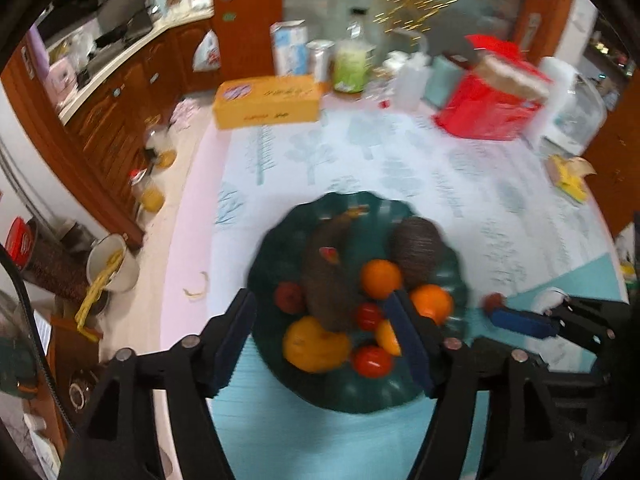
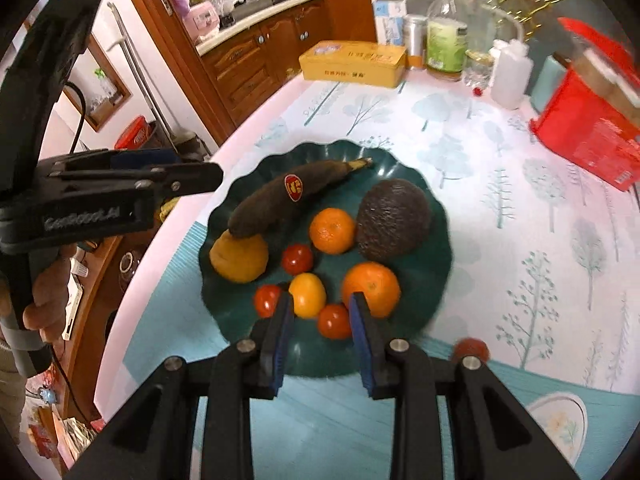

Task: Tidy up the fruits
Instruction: 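Lower both fruits onto the plate and open both tools, then grasp the remaining wrinkled dark-red fruit with the right tool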

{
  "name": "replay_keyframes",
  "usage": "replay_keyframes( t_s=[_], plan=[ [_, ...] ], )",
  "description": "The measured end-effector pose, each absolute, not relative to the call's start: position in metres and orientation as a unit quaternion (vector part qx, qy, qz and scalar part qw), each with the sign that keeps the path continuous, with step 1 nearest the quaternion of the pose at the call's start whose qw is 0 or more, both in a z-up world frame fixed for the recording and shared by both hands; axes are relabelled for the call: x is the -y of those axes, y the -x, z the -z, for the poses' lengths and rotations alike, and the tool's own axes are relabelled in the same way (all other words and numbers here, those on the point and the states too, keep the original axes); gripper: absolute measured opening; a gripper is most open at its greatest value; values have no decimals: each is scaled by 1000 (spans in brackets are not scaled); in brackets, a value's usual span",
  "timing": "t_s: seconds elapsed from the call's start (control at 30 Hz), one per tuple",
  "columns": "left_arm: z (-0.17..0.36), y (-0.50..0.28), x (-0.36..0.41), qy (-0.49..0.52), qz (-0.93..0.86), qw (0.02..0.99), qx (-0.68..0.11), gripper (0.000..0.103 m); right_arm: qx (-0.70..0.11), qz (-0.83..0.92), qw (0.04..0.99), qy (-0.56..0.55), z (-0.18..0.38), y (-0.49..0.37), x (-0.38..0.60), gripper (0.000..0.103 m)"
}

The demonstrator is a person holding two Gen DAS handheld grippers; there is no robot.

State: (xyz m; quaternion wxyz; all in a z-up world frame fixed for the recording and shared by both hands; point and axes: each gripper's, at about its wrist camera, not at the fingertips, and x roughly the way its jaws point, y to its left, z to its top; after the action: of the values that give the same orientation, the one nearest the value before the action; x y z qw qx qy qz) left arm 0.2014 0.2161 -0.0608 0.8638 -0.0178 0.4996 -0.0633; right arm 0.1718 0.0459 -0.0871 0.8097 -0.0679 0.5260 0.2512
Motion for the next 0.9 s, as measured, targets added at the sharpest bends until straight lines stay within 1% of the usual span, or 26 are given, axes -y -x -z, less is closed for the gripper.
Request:
replay_keyframes(
  t_s=[0.23, 0.33, 0.4, 0.5, 0.53, 0.63, 0.7, 0.8, 0.9],
  plan=[
    [6, -153, -166, 14, 108, 885, -453, 85, -486, -240, 839, 58, 37, -143, -6, 29],
    [-15, -138, -149, 18, 117, 893, -433, 87, -466, -231, 852, 54, 14, -133, 11, 29],
    [-26, -130, -140, 16, 119, 898, -424, 93, -456, -223, 860, 54, 3, -128, 23, 29],
    [-42, -118, -121, 6, 123, 902, -414, 95, -444, -207, 870, 59, -14, -122, 41, 30],
    [-46, -115, -116, 1, 122, 903, -412, 95, -441, -204, 872, 59, -18, -120, 45, 32],
    [-51, -112, -101, -10, 116, 909, -400, 98, -428, -196, 880, 60, -28, -116, 60, 40],
    [-51, -112, -94, -14, 109, 912, -396, 101, -420, -189, 885, 68, -30, -115, 67, 41],
    [-46, -115, -84, -13, 102, 913, -394, 102, -415, -184, 888, 74, -27, -117, 77, 42],
    [-26, -123, -77, 4, 92, 908, -408, 102, -422, -185, 884, 76, -14, -122, 84, 42]
  ],
)
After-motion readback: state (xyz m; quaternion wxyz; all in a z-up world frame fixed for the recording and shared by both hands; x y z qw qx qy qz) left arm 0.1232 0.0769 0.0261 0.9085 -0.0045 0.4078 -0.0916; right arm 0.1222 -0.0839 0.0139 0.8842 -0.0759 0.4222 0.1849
